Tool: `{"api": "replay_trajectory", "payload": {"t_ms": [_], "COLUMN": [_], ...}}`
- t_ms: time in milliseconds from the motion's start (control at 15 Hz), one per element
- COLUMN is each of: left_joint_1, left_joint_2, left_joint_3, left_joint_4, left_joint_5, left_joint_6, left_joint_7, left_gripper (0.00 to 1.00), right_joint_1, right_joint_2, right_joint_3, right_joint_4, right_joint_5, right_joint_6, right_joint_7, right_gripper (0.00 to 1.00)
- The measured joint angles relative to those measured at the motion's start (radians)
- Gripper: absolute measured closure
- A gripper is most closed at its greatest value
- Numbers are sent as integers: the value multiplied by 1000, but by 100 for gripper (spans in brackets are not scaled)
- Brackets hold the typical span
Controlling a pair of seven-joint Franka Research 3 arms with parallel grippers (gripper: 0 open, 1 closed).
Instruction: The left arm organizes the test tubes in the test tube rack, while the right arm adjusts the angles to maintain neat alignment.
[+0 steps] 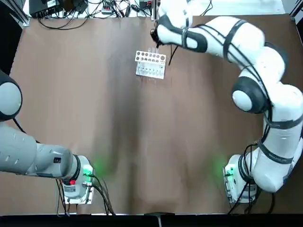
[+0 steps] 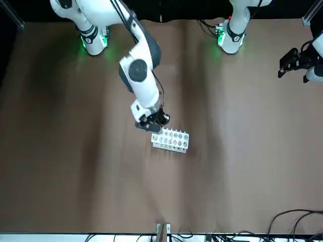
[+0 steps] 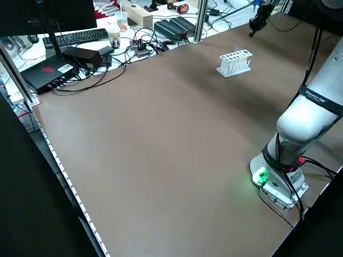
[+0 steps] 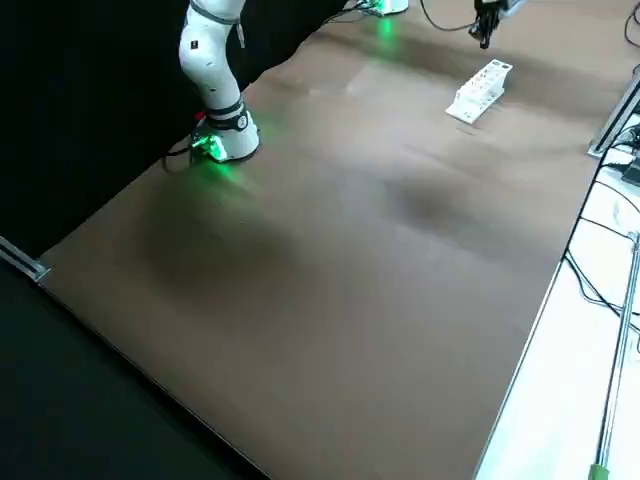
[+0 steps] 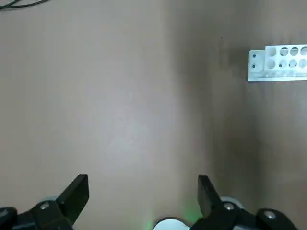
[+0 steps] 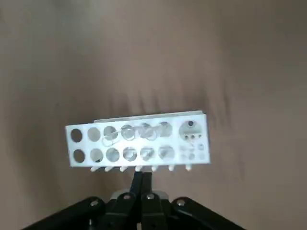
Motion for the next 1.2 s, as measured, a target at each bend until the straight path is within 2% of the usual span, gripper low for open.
{"api": "replay_trajectory", "payload": {"t_ms": [333, 600, 667, 1000, 1200], "left_joint_1": [0, -1, -4, -46, -69], "left_joint_2": [0, 0, 0, 9, 24], "left_joint_3": [-1, -1, -2, -3, -4], "left_joint_4": [0, 0, 0, -4, -5], "left_joint_5": [0, 0, -1, -1, -1], "left_joint_6": [-5, -22, -31, -37, -37], "left_joint_7": [2, 1, 1, -94, -155], "left_gripper": [0, 0, 0, 0, 0], "right_joint_1": [-95, -223, -291, -481, -578], "right_joint_2": [-145, -244, -295, -390, -470], "right_joint_3": [-10, -17, -19, -23, -24], "right_joint_4": [-1, 0, -1, -14, -90], "right_joint_5": [0, -1, -2, -25, -26], "right_joint_6": [-277, -463, -539, -682, -677], "right_joint_7": [-142, -311, -419, -807, -945], "right_gripper": [99, 99, 99, 99, 99]}}
